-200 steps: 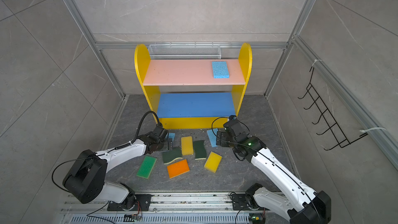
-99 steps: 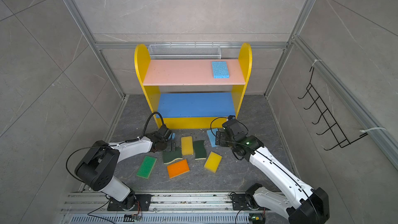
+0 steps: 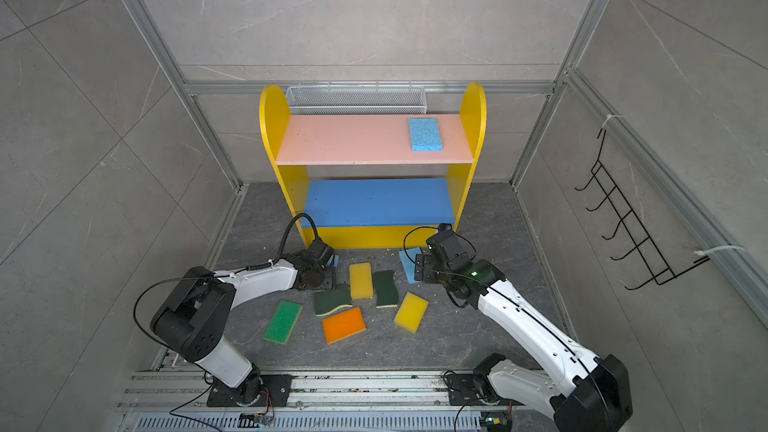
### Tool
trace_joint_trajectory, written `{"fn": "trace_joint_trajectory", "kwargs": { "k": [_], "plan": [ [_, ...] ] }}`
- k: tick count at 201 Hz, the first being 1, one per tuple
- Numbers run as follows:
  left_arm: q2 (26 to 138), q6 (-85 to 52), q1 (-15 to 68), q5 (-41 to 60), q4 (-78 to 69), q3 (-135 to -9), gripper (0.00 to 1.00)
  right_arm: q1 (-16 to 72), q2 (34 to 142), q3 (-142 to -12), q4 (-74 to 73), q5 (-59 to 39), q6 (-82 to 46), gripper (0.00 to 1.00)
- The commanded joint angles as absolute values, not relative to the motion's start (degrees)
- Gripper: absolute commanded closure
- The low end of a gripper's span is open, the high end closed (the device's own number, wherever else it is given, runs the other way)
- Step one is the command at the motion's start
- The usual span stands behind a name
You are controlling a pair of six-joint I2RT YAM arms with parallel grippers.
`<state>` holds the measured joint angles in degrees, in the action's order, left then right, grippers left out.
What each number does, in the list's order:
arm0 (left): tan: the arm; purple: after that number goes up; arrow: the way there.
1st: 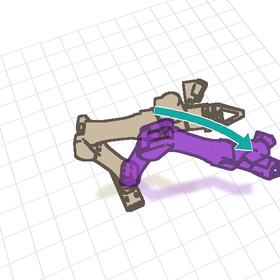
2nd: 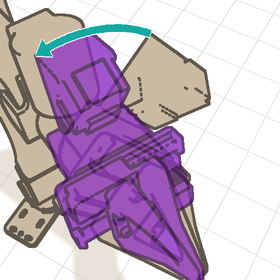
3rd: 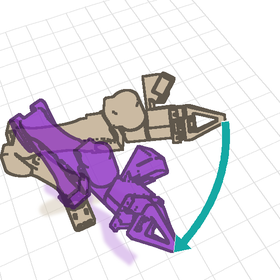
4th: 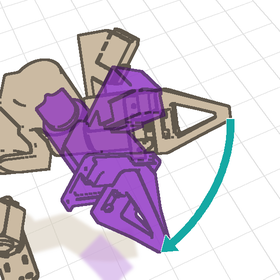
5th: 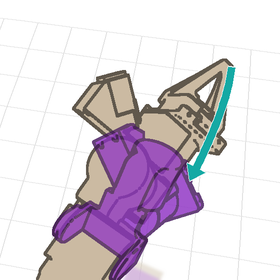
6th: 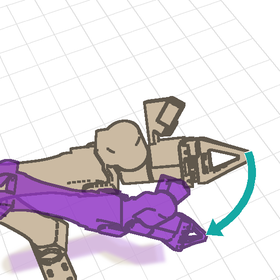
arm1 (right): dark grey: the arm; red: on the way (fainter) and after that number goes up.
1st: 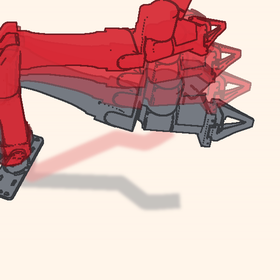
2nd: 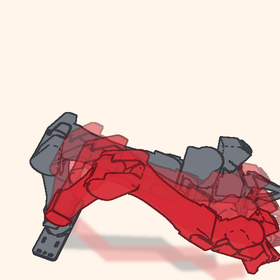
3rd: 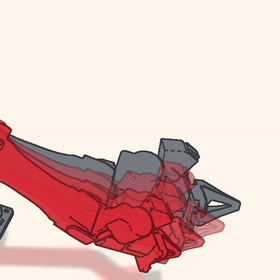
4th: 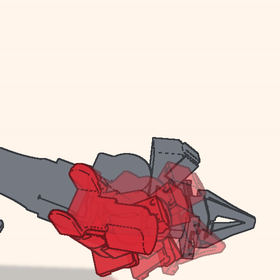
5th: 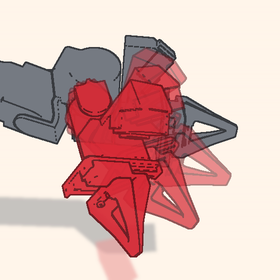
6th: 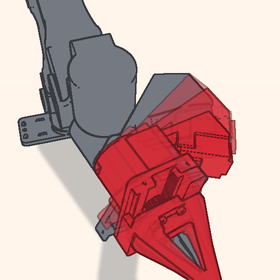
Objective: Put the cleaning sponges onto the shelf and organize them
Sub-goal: 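Lower the left gripper onto a light-blue sponge while the right gripper withdraws toward the sponges, then lift the light-blue sponge with the left gripper up to the pink shelf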
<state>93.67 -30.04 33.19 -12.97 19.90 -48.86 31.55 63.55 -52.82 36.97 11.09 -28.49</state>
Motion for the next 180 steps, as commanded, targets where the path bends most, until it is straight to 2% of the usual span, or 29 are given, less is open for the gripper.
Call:
{"fn": "trace_joint_trajectory", "kwargs": {
  "k": [1,76,137,180],
  "plan": [
    [90.2,-29.6,33.4,-13.3,27.6,-48.3,0.34,31.8,63.6,-52.3,36.5,11.5,-27.3,0.09],
    [76.1,-26.6,33.7,-13.7,38.8,-52.7,0.37,31.8,62.0,-51.0,36.1,11.3,-27.7,0.09],
    [64.3,-24.9,37.9,-15.1,48.9,-59.3,0.37,31.8,60.7,-50.5,36.2,11.3,-28.2,0.09],
    [61.1,-23.5,42.2,-17.4,55.0,-67.4,0.38,31.8,60.4,-50.7,36.2,10.8,-28.6,0.09]
  ]
}}
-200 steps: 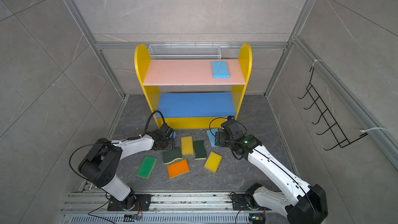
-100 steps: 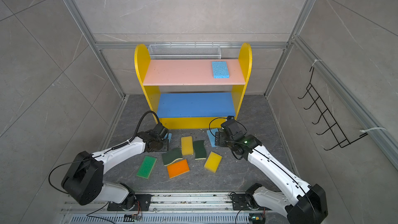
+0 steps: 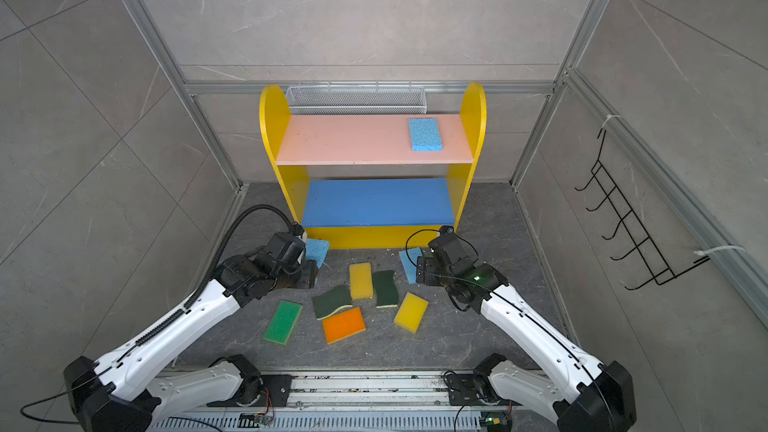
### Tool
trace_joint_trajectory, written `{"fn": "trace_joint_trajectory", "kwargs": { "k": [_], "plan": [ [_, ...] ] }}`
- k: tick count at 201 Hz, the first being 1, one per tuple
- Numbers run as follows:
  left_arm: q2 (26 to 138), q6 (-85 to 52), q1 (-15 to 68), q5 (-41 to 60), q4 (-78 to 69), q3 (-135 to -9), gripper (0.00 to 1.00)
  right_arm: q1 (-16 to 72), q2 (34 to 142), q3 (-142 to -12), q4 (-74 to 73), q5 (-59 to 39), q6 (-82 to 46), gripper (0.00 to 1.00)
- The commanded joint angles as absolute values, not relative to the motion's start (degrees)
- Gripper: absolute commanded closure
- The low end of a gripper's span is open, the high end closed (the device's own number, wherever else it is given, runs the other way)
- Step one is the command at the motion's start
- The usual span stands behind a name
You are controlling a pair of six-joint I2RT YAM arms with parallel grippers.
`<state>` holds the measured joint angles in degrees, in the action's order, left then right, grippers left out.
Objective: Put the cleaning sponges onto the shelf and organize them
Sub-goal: 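Lift the light-blue sponge with the left gripper up to the pink shelf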
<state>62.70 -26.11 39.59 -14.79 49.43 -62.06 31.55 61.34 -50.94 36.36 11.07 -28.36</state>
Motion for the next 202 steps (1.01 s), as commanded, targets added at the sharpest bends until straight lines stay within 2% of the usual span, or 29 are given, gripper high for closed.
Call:
{"fn": "trace_joint_trajectory", "kwargs": {
  "k": [1,48,150,202],
  "plan": [
    [61.1,-23.4,42.4,-17.5,55.1,-67.6,0.38,31.8,60.4,-50.7,36.2,10.8,-28.6,0.09],
    [61.4,-21.0,46.7,-21.7,57.4,-77.4,0.38,31.8,59.2,-50.8,36.6,10.5,-28.7,0.09],
    [68.1,-9.4,47.1,-21.0,50.2,-96.9,0.39,31.8,57.5,-51.3,38.3,10.0,-27.6,0.1],
    [75.0,-4.3,47.1,-28.3,47.1,-106.7,0.36,31.8,54.3,-50.4,39.9,10.6,-27.5,0.09]
  ]
}}
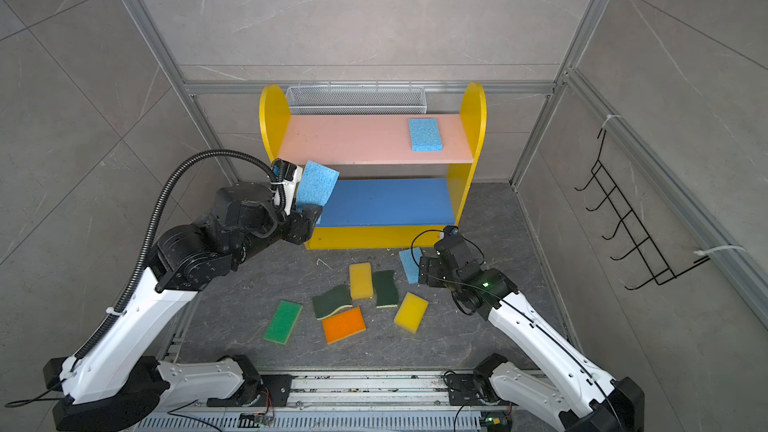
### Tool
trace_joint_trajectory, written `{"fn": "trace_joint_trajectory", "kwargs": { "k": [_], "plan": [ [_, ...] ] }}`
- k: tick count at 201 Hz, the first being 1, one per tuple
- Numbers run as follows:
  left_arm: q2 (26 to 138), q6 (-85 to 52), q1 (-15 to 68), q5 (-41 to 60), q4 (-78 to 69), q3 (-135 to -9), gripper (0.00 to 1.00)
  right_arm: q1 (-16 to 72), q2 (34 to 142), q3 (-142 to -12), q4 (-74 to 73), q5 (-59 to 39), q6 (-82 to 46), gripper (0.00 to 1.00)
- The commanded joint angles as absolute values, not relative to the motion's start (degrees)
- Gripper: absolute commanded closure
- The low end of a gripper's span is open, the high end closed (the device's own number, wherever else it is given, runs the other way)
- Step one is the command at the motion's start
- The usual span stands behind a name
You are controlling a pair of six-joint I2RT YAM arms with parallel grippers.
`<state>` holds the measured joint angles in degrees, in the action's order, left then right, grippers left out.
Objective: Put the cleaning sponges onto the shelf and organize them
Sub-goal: 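Lift the light-blue sponge with the left gripper up to the pink shelf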
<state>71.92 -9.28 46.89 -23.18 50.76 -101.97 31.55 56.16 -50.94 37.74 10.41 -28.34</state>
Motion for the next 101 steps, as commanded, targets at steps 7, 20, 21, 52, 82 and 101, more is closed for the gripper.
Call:
{"fn": "trace_joint_trajectory", "kwargs": {
  "k": [7,20,21,52,82,101],
  "plan": [
    [76.3,-3.5,47.1,-29.5,46.7,-108.0,0.37,31.8,54.2,-50.4,40.1,10.7,-27.4,0.09],
    [78.5,-1.9,47.0,-31.5,45.7,-110.4,0.37,31.8,54.5,-50.8,40.3,10.7,-27.1,0.09],
    [78.7,-1.8,47.0,-31.6,45.6,-110.6,0.37,31.8,54.5,-50.8,40.3,10.7,-27.1,0.09],
    [85.0,-1.2,42.8,-30.6,46.9,-119.1,0.37,31.8,55.3,-51.4,40.2,10.4,-26.6,0.09],
    [90.9,-4.5,36.3,-27.3,48.1,-126.5,0.4,31.9,56.2,-50.8,38.8,9.5,-26.6,0.09],
    [93.8,-4.8,34.7,-25.4,47.3,-129.4,0.4,31.8,56.3,-50.2,38.2,9.3,-26.8,0.09]
  ]
}}
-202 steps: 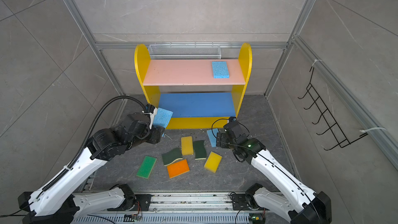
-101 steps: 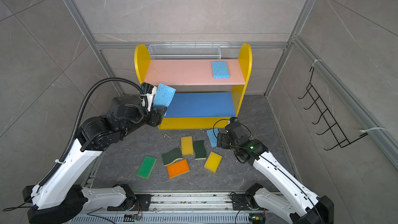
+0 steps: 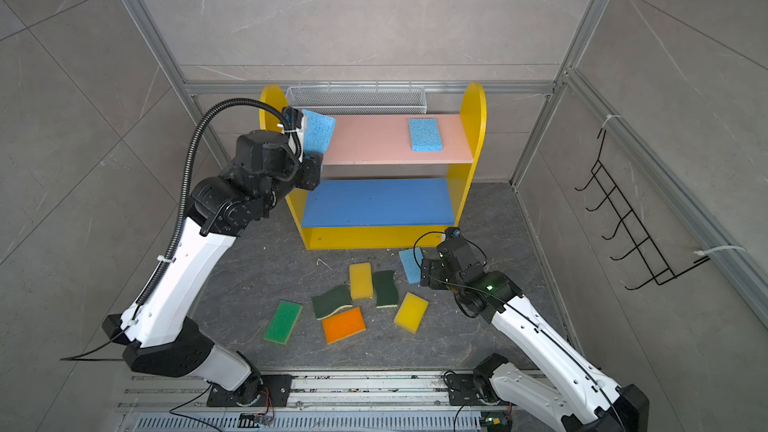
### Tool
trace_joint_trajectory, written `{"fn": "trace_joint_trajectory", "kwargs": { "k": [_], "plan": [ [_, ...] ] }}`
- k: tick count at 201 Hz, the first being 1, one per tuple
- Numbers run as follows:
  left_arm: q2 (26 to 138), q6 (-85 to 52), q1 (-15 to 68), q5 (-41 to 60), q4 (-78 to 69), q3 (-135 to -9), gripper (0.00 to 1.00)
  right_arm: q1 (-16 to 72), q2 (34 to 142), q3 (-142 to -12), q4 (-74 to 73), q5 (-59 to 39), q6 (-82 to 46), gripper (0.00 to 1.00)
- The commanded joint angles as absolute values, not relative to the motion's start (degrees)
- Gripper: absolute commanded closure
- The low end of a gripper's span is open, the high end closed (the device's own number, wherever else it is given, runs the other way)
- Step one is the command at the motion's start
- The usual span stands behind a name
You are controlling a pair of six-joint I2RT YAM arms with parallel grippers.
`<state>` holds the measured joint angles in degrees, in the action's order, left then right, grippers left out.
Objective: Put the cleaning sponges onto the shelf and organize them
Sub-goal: 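Lift the light-blue sponge with the left gripper up to the pink shelf, then lower the sponge onto the pink shelf and open the left gripper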
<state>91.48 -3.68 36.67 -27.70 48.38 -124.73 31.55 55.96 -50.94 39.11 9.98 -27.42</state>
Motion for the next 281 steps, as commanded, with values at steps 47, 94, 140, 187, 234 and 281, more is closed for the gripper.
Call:
{"fn": "trace_joint_trajectory", "kwargs": {
  "k": [47,94,140,187,234,281],
  "plan": [
    [98.0,-9.5,32.9,-24.6,41.3,-130.1,0.4,31.8,56.8,-50.2,37.7,9.2,-26.1,0.09],
    [100.2,-13.0,32.9,-26.8,36.7,-128.7,0.4,31.8,56.9,-49.8,37.7,9.6,-25.2,0.09],
    [103.0,-14.3,32.9,-32.0,37.5,-130.0,0.39,31.8,57.2,-49.5,37.5,9.8,-24.5,0.09],
    [104.6,-14.3,32.8,-33.5,38.8,-130.5,0.37,31.8,57.7,-49.3,37.3,10.0,-23.9,0.09],
    [104.9,-14.7,32.5,-35.3,41.1,-129.4,0.32,31.8,58.2,-49.4,37.4,10.3,-23.6,0.09],
    [105.8,-15.9,31.8,-36.2,42.0,-128.8,0.25,31.8,58.8,-50.0,37.3,9.8,-23.9,0.09]
  ]
}}
